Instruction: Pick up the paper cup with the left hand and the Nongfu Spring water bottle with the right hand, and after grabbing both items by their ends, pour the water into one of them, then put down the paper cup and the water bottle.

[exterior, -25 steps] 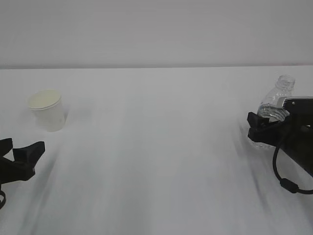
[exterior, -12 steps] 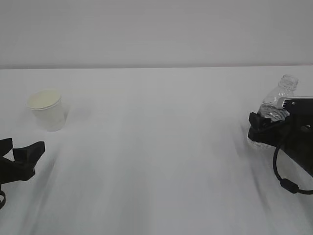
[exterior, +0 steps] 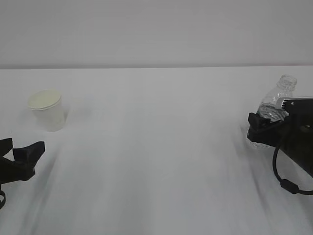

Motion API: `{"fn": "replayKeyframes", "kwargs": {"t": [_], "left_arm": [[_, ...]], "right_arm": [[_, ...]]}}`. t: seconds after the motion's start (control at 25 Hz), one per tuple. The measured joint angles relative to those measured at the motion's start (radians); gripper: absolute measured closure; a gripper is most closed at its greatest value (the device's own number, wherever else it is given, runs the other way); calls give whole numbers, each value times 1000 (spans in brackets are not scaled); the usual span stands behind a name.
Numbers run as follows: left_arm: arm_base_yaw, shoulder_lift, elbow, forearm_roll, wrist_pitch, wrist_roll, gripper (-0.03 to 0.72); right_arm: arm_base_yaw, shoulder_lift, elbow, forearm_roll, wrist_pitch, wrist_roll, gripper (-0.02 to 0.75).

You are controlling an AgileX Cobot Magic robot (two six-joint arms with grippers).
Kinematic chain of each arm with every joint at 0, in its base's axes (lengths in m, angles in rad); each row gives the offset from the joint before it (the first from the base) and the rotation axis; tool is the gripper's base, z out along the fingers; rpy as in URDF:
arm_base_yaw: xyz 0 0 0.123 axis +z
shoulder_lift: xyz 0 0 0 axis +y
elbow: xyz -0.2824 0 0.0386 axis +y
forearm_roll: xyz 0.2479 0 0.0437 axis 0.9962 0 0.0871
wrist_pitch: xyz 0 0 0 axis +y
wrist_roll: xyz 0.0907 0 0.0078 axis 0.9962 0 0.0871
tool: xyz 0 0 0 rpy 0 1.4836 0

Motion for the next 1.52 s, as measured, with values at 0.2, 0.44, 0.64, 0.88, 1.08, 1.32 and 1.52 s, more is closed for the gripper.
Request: {"fn": "replayKeyframes", "kwargs": {"t": [0.2,0.44,0.64,0.88,1.08,1.32,1.52], "left_arm": [[0,0,0,0,0,0,111],[0,0,0,0,0,0,112],[0,0,0,0,0,0,112],[0,0,0,0,0,0,112],[0,0,0,0,0,0,120],[0,0,0,0,0,0,123],[0,0,0,0,0,0,131]], "right_arm": [[0,0,0,-2,0,0,277],[0,0,0,-4,0,-15,279],[0,0,2,-7,0,-48,279],[0,0,31,-5,-24,-107,279],[0,0,35,-3,-30,-122,279],[0,0,42,-3,-32,-127,279],[0,-48,85,3,-4,-134,279]]}}
